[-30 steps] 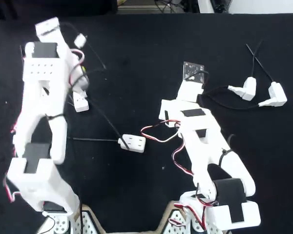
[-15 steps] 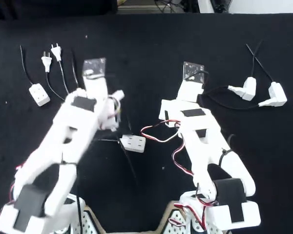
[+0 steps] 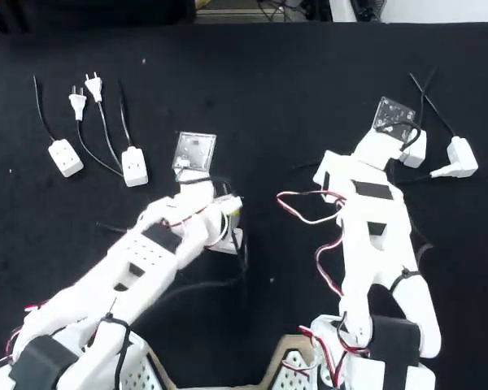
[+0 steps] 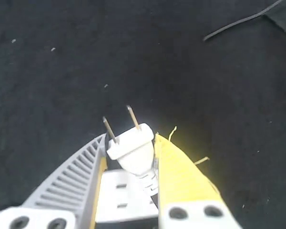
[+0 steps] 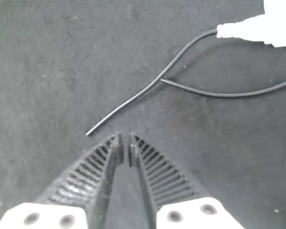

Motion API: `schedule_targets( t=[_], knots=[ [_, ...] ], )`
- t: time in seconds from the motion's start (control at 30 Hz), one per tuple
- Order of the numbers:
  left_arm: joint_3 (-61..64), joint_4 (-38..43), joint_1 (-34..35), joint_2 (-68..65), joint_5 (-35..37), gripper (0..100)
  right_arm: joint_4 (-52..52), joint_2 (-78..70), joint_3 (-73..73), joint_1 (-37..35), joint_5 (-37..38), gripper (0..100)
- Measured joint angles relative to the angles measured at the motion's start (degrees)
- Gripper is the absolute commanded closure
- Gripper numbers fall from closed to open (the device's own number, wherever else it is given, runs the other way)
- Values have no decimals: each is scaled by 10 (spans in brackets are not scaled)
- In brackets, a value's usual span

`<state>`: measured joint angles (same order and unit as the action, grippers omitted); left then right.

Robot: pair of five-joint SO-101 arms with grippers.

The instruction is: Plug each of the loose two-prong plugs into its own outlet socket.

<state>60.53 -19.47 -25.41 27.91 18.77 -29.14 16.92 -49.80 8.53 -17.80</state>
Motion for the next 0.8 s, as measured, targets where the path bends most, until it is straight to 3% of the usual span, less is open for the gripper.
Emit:
schedule_targets(
  t=[0.13,0.37,0.6,0.8],
  knots=[
    [25,49,-16,3,0,736,0,0,-2,-26,0,987],
    [22,-26,-18,6,0,777,0,1,-6,-45,0,987],
    [-43,-173,111,6,-62,780,-15,1,-6,-71,0,985],
    [-35,-143,191,6,-58,780,-56,1,-8,-149,26,872]
  ],
)
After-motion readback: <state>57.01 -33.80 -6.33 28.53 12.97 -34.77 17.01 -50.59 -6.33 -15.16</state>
